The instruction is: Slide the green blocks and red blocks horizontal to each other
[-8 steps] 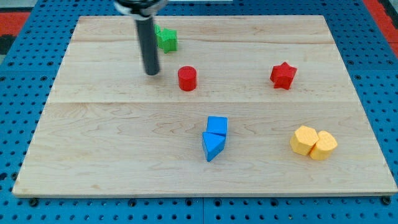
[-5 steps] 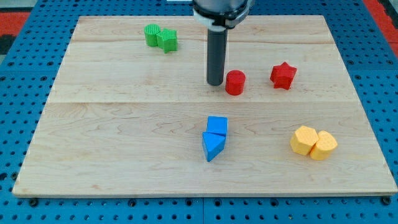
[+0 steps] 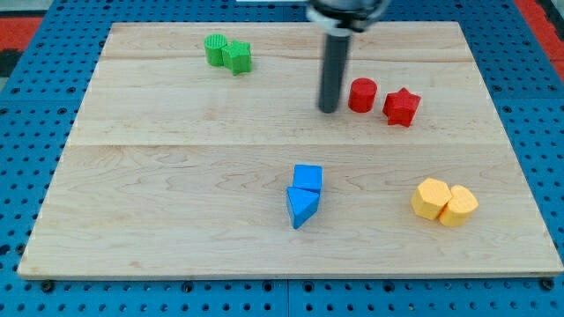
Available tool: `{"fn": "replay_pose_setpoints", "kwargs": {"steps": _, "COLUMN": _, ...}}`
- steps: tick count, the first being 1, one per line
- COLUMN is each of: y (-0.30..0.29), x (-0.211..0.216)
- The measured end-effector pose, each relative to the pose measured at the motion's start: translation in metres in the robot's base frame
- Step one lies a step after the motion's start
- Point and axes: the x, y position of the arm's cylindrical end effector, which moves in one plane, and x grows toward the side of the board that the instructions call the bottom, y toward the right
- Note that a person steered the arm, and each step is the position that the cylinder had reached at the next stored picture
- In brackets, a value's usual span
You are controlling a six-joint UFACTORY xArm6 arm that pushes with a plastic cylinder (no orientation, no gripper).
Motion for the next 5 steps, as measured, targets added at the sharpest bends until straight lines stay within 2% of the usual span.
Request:
{"fn": "replay_pose_setpoints", "kwargs": {"steps": 1, "y": 0.055, "x": -0.033}}
{"fn": "replay_pose_setpoints", "kwargs": {"steps": 2, "y": 0.102, "x": -0.032}}
{"fn": "replay_pose_setpoints", "kwargs": {"steps": 3, "y": 0.087, "x": -0.061}}
{"fn": "replay_pose_setpoints", "kwargs": {"steps": 4, "y": 0.030, "x": -0.125}}
{"fn": "replay_pose_setpoints", "kwargs": {"steps": 5, "y": -0.067, "x": -0.133}}
